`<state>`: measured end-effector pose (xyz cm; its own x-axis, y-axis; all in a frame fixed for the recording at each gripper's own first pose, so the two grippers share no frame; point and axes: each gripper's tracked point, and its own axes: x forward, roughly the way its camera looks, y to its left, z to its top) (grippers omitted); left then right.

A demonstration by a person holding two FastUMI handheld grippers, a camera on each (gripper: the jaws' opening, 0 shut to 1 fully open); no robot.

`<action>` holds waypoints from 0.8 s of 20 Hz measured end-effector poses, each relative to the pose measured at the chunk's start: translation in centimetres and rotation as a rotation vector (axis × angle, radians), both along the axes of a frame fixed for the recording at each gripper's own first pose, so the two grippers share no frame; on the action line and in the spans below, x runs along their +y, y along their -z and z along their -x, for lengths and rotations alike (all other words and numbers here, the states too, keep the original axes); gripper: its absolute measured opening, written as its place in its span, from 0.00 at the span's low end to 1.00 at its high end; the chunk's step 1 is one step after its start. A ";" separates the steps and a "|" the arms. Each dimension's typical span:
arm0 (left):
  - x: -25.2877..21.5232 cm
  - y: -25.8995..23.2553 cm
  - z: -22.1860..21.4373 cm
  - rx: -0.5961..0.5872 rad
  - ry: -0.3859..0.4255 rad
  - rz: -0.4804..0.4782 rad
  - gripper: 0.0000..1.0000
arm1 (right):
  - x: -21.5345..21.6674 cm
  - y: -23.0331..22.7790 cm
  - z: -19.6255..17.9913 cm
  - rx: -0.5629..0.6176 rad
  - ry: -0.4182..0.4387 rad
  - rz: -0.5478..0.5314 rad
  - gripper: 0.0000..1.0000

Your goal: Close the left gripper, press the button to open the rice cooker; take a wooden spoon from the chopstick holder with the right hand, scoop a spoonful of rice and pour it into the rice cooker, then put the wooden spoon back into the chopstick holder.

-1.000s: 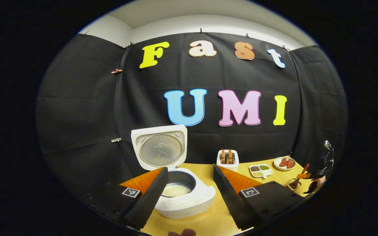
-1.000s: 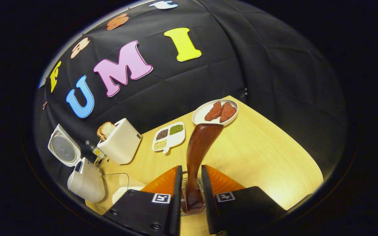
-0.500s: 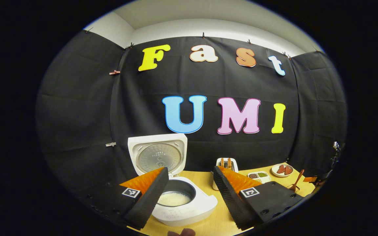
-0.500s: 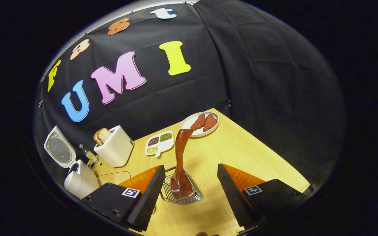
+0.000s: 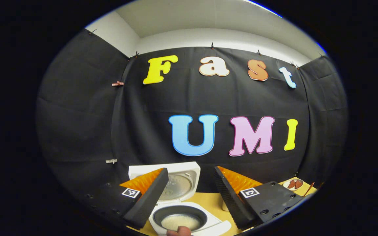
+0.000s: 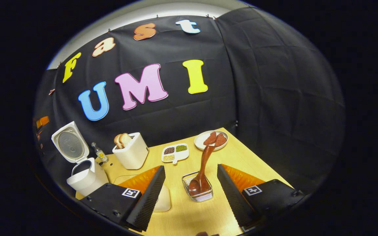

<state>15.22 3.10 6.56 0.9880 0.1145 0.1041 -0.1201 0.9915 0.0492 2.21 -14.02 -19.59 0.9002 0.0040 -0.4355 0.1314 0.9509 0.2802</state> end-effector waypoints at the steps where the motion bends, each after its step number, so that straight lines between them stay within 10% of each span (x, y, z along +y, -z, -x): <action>1: 0.5 -0.5 -1.2 -0.014 0.004 -0.015 0.95 | 0.6 -0.7 0.1 -0.012 -0.012 0.011 0.98; 16: 11.7 3.3 -17.3 0.081 -0.136 0.029 0.95 | 2.7 -2.9 3.6 -0.014 0.089 0.061 0.98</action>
